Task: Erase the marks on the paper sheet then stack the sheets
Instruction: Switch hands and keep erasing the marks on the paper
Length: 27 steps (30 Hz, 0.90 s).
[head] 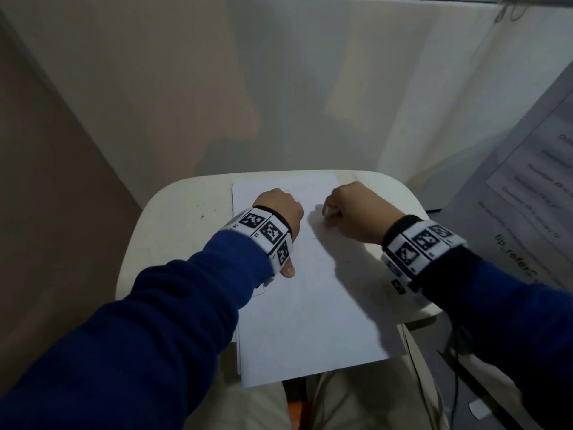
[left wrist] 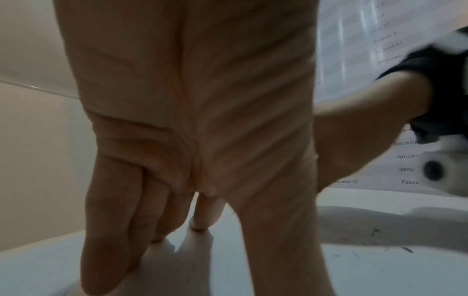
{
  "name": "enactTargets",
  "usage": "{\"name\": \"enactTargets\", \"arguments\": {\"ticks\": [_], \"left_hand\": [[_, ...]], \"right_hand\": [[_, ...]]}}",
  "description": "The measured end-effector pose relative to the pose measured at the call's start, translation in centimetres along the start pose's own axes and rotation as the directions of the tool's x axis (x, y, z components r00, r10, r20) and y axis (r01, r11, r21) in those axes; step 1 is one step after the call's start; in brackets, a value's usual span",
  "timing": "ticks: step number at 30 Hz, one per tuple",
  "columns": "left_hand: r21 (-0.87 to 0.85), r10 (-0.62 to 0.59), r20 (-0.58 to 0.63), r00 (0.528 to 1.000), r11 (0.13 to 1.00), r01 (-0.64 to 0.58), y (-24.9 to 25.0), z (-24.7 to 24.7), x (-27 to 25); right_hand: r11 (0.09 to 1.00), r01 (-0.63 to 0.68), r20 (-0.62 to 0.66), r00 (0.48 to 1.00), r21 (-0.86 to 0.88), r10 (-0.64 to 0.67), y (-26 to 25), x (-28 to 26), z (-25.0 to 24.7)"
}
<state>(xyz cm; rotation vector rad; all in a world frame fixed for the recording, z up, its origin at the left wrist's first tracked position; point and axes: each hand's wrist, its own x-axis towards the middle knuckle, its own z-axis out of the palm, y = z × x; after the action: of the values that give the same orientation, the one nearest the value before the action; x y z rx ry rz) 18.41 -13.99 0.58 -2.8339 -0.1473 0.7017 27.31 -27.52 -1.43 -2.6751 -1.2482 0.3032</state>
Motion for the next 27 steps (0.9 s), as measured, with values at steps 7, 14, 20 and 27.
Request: {"name": "enactTargets", "arguments": {"ticks": [7, 14, 20, 27], "left_hand": [[-0.004, 0.011, 0.001, 1.0, 1.0, -0.011, -0.1, 0.0, 0.4], [-0.005, 0.003, -0.031, 1.0, 1.0, -0.003, -0.1, 0.0, 0.1], [-0.009, 0.015, -0.003, 1.0, 1.0, -0.015, -0.2, -0.1, 0.1], [0.007, 0.003, 0.023, 1.0, 1.0, -0.003, 0.0, -0.2, 0.1]], "right_hand": [[0.993, 0.12, 0.154, 0.981, 0.018, -0.122, 0.5, -4.7, -0.3], [0.998, 0.048, -0.033, 0.998, 0.048, -0.047, -0.3, 1.2, 0.4], [0.992, 0.124, 0.05, 0.991, -0.019, -0.123, -0.4, -3.9, 0.5], [0.992, 0.127, 0.138, 0.982, 0.017, -0.128, -0.1, -3.4, -0.6]]}}
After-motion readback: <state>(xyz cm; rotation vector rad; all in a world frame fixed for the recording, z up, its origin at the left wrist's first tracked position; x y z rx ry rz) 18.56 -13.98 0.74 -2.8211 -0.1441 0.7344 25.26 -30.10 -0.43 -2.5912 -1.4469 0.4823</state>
